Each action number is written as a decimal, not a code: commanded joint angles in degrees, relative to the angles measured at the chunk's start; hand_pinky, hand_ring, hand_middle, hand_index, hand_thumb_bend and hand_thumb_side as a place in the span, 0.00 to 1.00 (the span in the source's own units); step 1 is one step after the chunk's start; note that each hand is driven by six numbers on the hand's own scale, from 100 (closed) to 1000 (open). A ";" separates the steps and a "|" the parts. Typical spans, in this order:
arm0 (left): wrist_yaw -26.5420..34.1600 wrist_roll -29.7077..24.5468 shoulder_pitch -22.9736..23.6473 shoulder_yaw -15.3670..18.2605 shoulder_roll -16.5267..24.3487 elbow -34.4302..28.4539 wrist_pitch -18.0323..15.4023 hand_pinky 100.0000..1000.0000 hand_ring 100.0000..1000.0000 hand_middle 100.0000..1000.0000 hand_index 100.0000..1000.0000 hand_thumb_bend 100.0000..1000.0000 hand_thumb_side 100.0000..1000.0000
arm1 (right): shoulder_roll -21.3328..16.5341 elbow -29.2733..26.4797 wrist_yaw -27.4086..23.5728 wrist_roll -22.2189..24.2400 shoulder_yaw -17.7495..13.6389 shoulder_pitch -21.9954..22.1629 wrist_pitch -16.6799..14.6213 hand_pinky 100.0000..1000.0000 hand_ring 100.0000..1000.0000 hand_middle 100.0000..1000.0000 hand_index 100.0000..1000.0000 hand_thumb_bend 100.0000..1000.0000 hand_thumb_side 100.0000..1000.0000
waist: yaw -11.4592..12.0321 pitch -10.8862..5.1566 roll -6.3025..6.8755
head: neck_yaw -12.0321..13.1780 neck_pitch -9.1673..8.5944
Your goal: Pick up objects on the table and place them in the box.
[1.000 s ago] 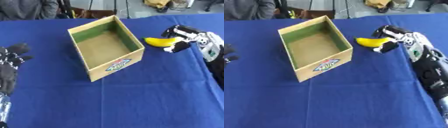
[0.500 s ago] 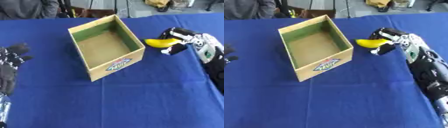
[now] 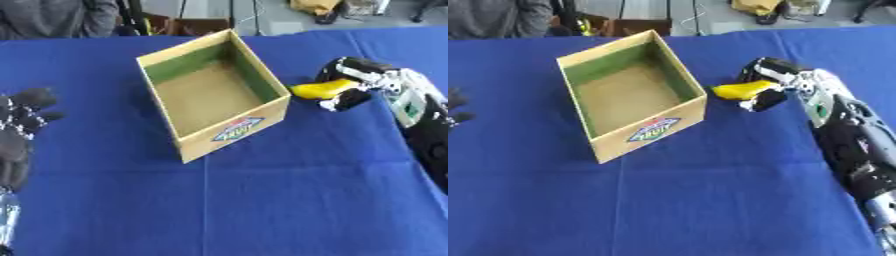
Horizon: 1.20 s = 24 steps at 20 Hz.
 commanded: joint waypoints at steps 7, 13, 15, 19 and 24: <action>0.07 -0.11 -0.87 0.15 1.09 -0.97 -0.08 0.71 0.79 0.71 0.65 0.37 1.00 | -1.15 -0.41 0.04 -0.80 -0.21 -0.62 0.14 0.71 0.52 0.48 0.57 0.13 0.23 | -0.11 -0.91 -0.21 | 0.03 -0.39; 0.06 0.02 -0.76 0.27 1.14 -1.01 -0.10 0.71 0.79 0.71 0.65 0.37 1.00 | -1.52 -1.42 -0.24 -3.43 -0.43 -0.74 0.04 0.67 0.44 0.40 0.49 0.10 0.20 | -0.30 -1.18 -0.28 | 0.20 -0.39; 0.06 0.05 -0.71 0.29 1.16 -1.01 -0.09 0.71 0.79 0.71 0.65 0.37 1.00 | -1.71 -1.94 -0.44 -4.01 -0.38 -0.83 -0.08 0.67 0.44 0.40 0.49 0.10 0.20 | -0.37 -1.27 -0.31 | 0.26 -0.37; 0.03 0.12 -0.54 0.37 1.18 -1.01 -0.07 0.71 0.79 0.71 0.65 0.37 1.00 | -2.27 -3.67 -1.35 -4.70 -0.46 -1.63 -0.23 0.68 0.44 0.40 0.49 0.10 0.19 | -0.64 -1.54 -0.48 | 0.20 -0.22; -0.02 0.23 -0.22 0.50 1.31 -1.00 -0.06 0.71 0.79 0.71 0.65 0.38 1.00 | -2.85 -6.51 -3.93 -4.97 -0.78 -3.84 -0.18 0.68 0.44 0.40 0.49 0.09 0.18 | -0.83 -2.07 -0.77 | 0.62 -0.05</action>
